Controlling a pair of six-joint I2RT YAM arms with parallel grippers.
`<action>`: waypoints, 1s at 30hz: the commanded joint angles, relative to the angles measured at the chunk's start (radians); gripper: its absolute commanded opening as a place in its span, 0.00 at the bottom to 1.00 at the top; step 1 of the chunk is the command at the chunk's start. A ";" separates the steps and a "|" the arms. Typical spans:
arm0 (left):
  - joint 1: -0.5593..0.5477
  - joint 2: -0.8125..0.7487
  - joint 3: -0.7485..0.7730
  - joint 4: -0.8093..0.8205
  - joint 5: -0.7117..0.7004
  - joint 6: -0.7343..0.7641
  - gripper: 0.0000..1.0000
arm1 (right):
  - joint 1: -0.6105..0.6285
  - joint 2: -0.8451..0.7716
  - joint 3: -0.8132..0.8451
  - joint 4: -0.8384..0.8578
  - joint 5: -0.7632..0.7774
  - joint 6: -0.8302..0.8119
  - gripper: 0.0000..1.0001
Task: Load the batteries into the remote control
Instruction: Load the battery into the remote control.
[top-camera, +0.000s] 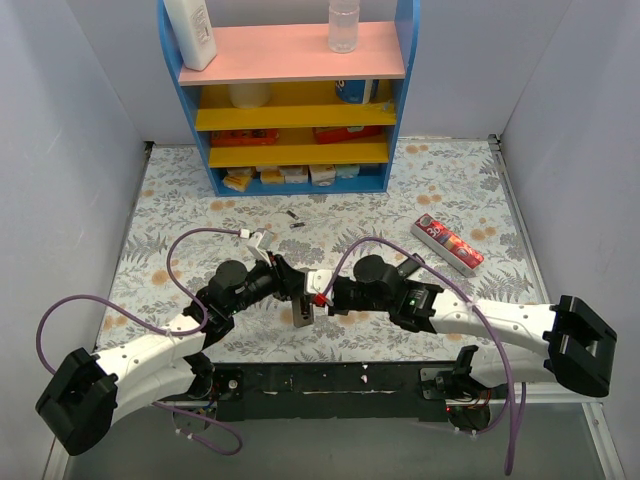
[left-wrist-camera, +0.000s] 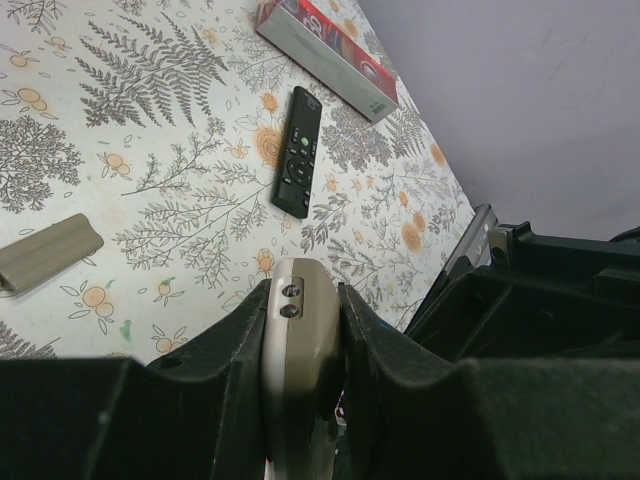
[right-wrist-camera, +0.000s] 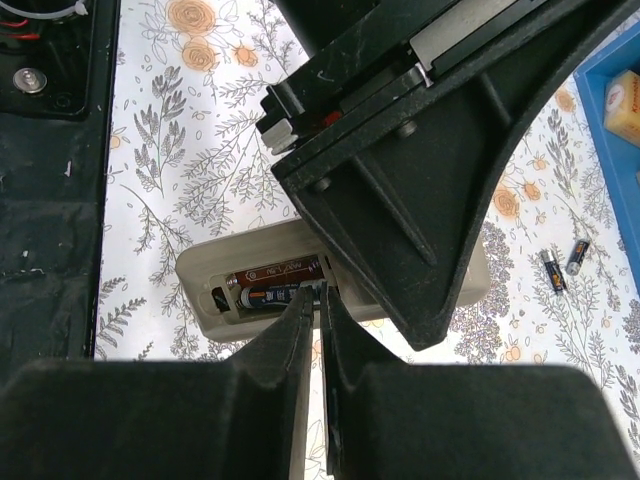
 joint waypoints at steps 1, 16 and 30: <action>-0.007 -0.048 0.053 0.029 -0.001 -0.002 0.00 | -0.002 0.036 0.034 -0.065 0.004 -0.002 0.11; -0.007 -0.045 0.061 0.042 0.015 -0.008 0.00 | 0.005 0.147 0.061 -0.067 -0.027 0.032 0.09; -0.005 -0.098 0.027 0.128 -0.041 -0.110 0.00 | 0.015 0.219 0.047 0.016 -0.053 0.084 0.05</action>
